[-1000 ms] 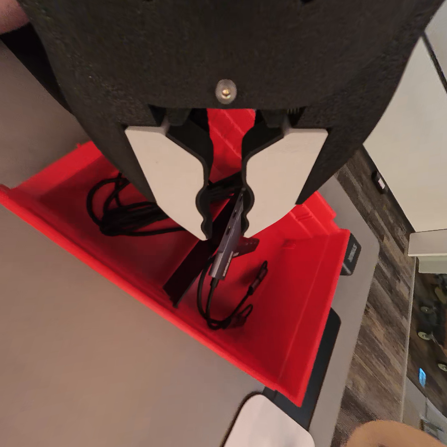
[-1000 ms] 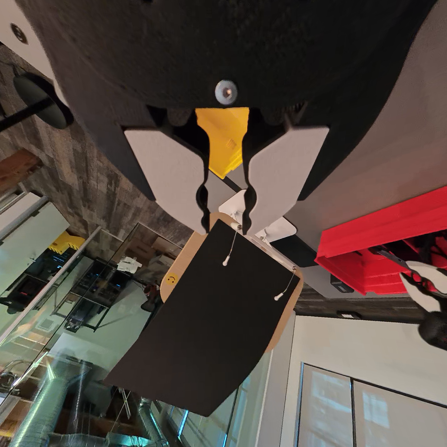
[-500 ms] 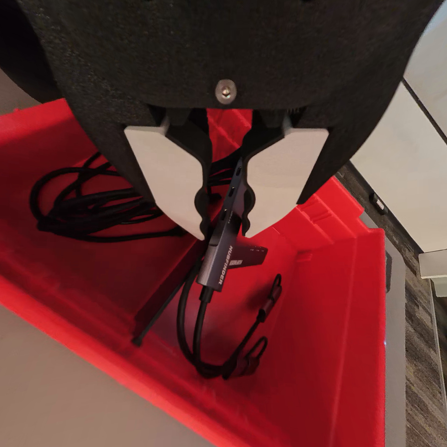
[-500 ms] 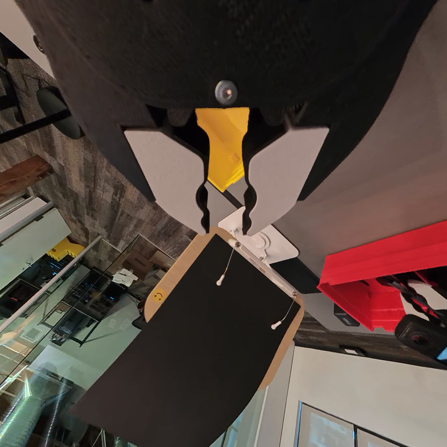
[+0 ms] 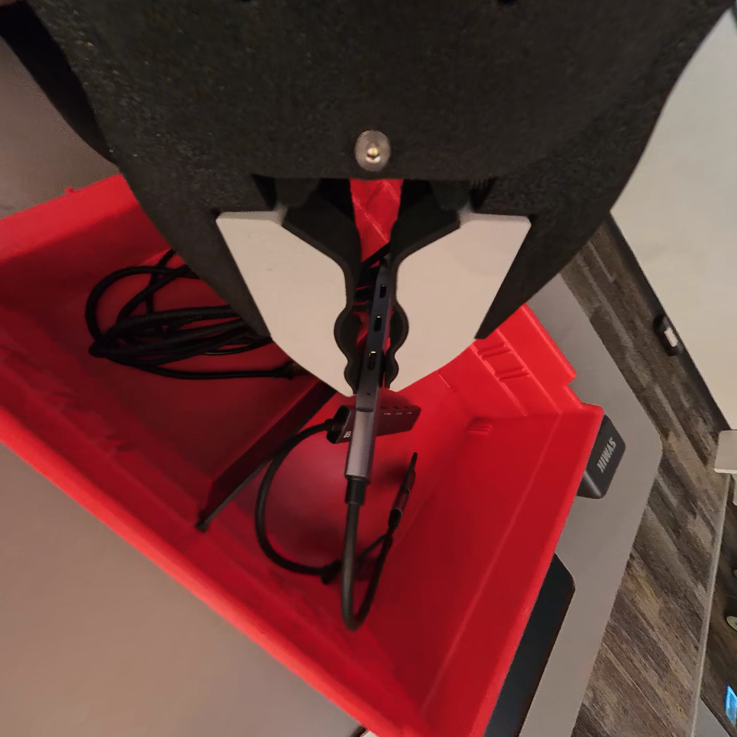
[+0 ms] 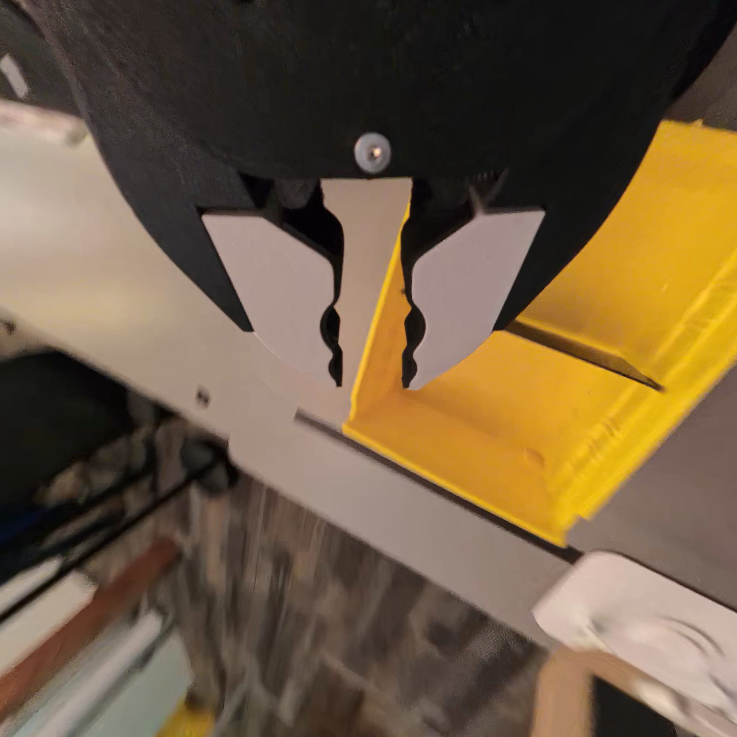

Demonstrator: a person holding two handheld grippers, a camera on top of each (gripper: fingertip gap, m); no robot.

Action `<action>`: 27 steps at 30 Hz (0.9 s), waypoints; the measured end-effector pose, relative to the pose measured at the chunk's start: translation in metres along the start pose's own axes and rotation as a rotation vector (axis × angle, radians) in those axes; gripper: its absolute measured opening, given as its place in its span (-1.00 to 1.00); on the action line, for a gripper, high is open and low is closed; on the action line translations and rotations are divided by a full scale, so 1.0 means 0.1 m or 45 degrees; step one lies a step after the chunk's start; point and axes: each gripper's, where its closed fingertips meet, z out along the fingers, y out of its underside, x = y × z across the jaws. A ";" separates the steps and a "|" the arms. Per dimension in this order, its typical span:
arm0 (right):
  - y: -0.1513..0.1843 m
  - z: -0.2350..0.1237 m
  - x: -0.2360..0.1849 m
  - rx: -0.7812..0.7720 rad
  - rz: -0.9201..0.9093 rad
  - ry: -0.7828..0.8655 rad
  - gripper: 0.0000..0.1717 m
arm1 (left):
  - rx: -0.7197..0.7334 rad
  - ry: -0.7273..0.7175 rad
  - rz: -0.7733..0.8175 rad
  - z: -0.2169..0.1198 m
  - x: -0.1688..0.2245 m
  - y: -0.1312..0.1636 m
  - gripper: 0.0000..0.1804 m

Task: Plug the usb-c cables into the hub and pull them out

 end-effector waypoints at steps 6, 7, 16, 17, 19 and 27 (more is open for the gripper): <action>0.92 0.38 0.00 -0.432 0.442 -0.329 -0.66 | 0.049 0.001 -0.160 -0.04 -0.08 -0.08 -0.89; 0.99 0.40 -0.07 -0.485 0.498 -0.401 -0.66 | 0.067 0.005 -0.174 -0.06 -0.08 -0.10 -0.89; 1.55 0.48 -0.41 -0.934 0.478 -0.546 -0.93 | 0.216 0.100 -0.325 -0.17 -0.12 -0.18 -0.90; 1.58 0.49 -0.42 -0.955 0.486 -0.554 -0.93 | 0.256 0.117 -0.348 -0.21 -0.12 -0.23 -0.90; 1.58 0.50 -0.42 -0.954 0.542 -0.561 -0.94 | 0.333 0.129 -0.388 -0.28 -0.14 -0.32 -0.90; 1.71 0.48 -0.19 -0.935 0.705 -0.485 -0.94 | 0.405 0.066 -0.373 -0.42 -0.20 -0.40 -0.90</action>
